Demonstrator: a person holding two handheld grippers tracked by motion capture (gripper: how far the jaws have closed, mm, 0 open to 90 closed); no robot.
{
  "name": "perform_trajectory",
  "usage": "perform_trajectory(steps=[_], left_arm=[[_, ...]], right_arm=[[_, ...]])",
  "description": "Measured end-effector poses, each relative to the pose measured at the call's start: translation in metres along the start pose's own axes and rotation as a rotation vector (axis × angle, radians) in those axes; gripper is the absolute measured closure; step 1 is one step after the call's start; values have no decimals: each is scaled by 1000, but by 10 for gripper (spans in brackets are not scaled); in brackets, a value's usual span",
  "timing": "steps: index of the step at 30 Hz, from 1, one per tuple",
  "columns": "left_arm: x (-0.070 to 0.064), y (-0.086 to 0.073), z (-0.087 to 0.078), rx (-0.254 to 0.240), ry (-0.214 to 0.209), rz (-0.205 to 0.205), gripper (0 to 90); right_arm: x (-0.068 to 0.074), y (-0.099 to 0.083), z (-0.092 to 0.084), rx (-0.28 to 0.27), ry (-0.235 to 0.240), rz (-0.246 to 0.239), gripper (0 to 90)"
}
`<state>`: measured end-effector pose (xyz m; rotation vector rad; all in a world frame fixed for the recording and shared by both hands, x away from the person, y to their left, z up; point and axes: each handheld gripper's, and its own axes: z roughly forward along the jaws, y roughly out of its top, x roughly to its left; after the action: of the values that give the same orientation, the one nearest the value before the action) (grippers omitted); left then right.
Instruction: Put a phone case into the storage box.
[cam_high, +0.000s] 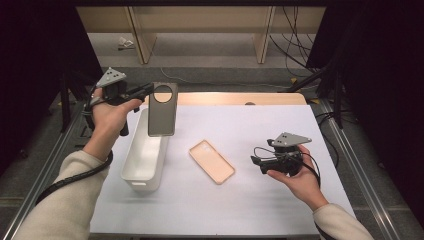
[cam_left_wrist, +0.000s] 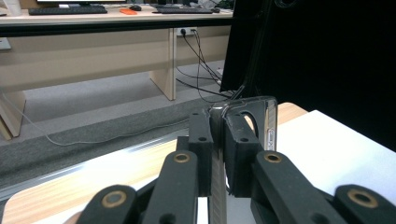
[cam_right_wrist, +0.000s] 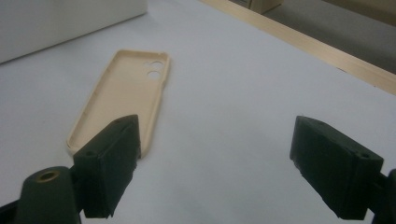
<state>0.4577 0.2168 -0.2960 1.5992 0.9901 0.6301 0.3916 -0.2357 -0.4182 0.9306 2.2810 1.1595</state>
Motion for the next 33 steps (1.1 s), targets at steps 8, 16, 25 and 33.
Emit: perform_trajectory(steps=[8,16,25,33], left_arm=[[13,1,-6,-4,23,-8,823],[22,3,-12,-10,39,-8,823],[31,1,-12,-7,51,-3,823],[37,-3,-7,-7,56,7,822]], right_arm=[[-1,0,0,-1,0,3,171],[-1,0,0,0,-3,6,170],[-2,-1,0,-2,-5,10,170],[-3,-1,0,-1,-4,18,170]])
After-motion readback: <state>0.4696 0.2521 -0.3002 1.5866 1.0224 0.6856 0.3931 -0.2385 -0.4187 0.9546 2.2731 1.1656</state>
